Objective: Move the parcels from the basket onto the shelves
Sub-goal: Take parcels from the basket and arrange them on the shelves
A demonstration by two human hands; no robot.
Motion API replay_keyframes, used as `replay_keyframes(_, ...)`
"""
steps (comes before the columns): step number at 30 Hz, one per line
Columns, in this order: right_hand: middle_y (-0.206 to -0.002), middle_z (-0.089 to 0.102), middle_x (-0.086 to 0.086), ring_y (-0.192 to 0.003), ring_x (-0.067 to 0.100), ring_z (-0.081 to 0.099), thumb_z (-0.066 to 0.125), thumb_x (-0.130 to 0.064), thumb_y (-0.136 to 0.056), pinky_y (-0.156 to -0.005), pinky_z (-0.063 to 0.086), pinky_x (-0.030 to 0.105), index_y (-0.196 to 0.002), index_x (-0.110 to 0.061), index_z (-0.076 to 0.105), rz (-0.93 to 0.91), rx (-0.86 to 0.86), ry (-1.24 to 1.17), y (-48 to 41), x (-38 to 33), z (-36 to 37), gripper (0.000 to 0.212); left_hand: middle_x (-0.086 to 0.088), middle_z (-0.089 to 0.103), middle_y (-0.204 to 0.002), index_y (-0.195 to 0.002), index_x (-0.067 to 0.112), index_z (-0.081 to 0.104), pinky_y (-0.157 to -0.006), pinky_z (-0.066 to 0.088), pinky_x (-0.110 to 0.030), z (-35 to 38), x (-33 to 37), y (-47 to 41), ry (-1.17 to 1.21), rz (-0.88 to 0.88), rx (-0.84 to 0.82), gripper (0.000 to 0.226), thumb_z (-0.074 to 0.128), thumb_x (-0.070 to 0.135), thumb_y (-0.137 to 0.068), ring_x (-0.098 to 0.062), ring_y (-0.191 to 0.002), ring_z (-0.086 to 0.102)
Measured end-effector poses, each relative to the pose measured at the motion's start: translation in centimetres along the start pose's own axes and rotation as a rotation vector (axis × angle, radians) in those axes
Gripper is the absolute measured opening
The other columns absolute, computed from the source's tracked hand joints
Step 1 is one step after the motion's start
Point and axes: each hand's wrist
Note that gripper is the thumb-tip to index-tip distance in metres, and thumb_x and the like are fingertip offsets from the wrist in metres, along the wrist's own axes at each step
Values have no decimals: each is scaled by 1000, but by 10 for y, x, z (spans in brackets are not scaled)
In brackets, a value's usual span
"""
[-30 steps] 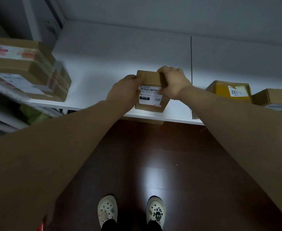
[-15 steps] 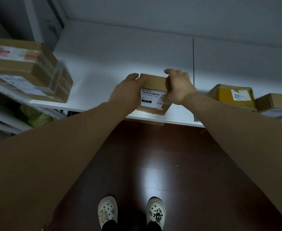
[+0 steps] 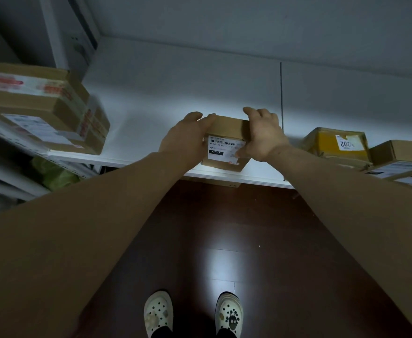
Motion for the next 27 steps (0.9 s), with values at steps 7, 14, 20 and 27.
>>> replay_keyframes(7, -151, 24, 11, -140, 31, 20, 81, -20, -72, -114, 25, 44, -151, -18, 16, 6, -18, 61, 17, -11, -10, 103, -5, 21, -156, -150, 29, 24, -109, 34, -38, -16, 1, 14, -2, -17, -34, 66, 54, 14, -93, -24, -140, 29)
replay_keyframes(14, -154, 14, 9, -134, 34, 33, 63, 0, -83, -100, 46, 43, -150, -36, 18, 23, -65, -39, 17, -5, 3, 89, -4, 16, -159, -150, 25, 23, -113, 26, -35, -13, 1, 12, -47, 46, -51, 64, 54, 17, -95, -22, -144, 22)
replay_keyframes(20, -147, 24, 10, -124, 34, 42, 48, -6, -92, -96, 42, 34, -148, -36, 27, -33, 30, -58, 13, 0, 10, 66, -1, 23, -156, -148, 24, 31, -107, 33, -35, -5, 2, 13, -52, 63, -72, 57, 51, 14, -95, -22, -138, 32)
replay_keyframes(27, -155, 15, 8, -134, 34, 34, 48, -14, -96, -104, 41, 41, -148, -37, 24, -60, 3, -20, 14, -3, 10, 61, -2, 31, -151, -146, 21, 33, -105, 35, -34, -6, 0, 13, -73, 52, -61, 55, 52, 14, -94, -21, -136, 34)
Point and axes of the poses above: each hand's wrist, its own y-axis away from the middle knuckle, its own z-axis out of the palm, x = y × z
